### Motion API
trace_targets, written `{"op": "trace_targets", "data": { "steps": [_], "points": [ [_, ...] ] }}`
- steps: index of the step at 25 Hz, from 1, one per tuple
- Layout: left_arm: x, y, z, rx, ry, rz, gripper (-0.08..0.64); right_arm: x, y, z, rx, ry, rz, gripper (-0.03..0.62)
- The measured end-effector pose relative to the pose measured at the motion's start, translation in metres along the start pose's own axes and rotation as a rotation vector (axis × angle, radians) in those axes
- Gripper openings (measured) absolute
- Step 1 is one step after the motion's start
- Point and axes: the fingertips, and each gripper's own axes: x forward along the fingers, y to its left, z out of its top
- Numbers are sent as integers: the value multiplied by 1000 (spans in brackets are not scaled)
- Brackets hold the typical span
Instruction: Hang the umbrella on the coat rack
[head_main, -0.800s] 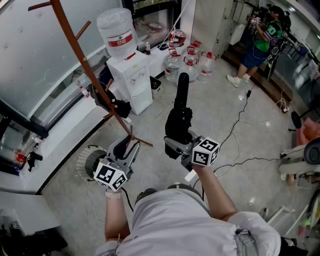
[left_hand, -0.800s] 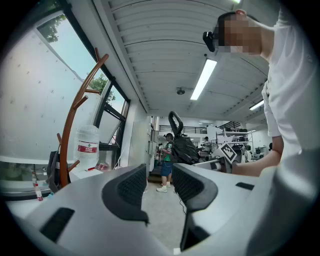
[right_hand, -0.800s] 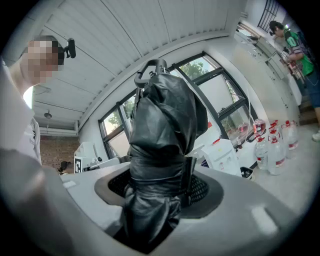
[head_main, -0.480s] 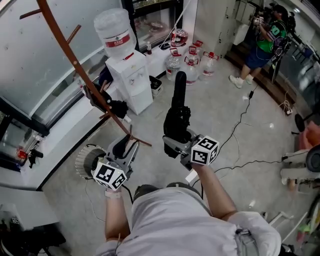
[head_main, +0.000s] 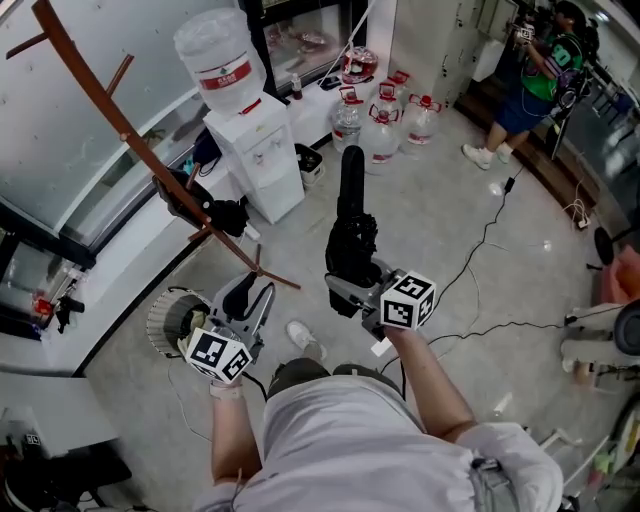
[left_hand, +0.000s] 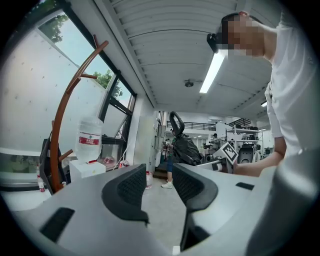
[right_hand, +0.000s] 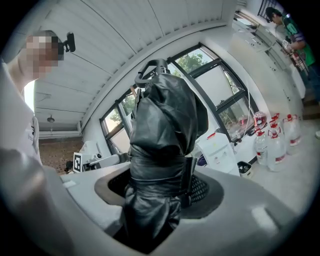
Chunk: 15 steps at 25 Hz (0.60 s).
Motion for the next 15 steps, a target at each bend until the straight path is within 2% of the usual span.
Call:
{"op": "trace_targets", "data": {
  "steps": [4,11,15],
  "points": [
    [20,32,-3,-9,5,-5,143,24,-27,7,4,17,-12,261],
    [65,115,4,-45,-8,-7,143,92,-80,38,14,48,-9,261],
    [88,165,16,-55,-29,17,143,141,-112,61,-5,81,12,261]
  ]
}}
